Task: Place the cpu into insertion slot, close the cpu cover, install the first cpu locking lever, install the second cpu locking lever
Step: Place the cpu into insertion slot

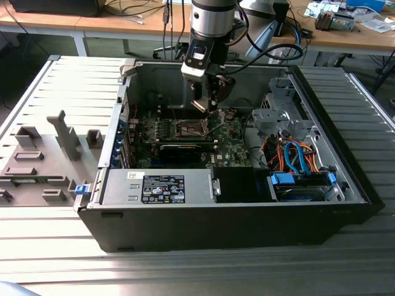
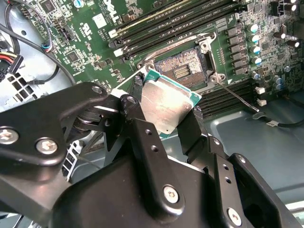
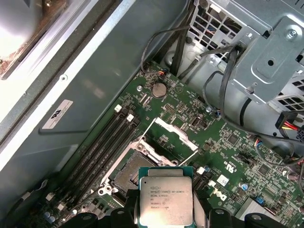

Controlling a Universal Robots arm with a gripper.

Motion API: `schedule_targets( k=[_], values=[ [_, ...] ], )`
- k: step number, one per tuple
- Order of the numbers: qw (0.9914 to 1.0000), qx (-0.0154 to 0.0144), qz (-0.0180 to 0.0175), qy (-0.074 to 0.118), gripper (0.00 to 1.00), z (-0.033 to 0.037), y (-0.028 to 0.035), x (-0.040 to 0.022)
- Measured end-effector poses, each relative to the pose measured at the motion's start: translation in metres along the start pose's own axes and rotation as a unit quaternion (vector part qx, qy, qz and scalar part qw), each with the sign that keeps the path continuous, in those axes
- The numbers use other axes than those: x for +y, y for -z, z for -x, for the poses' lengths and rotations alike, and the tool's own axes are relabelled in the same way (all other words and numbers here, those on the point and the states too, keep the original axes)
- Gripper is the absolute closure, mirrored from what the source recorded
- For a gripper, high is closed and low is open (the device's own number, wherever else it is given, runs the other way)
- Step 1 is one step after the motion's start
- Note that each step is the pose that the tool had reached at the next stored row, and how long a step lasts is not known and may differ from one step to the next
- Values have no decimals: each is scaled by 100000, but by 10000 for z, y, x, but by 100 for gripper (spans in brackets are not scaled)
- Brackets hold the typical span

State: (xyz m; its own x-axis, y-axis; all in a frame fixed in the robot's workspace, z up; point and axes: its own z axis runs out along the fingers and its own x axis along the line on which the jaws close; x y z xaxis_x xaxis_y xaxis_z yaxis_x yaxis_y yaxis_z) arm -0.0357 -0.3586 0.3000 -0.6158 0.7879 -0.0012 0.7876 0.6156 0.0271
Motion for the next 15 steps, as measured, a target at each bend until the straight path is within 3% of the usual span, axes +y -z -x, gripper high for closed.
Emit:
schedule_targets(
  k=[15],
  values=[
    [99990, -55, -13, -1401, 46, 0, 0, 0]
  ],
)
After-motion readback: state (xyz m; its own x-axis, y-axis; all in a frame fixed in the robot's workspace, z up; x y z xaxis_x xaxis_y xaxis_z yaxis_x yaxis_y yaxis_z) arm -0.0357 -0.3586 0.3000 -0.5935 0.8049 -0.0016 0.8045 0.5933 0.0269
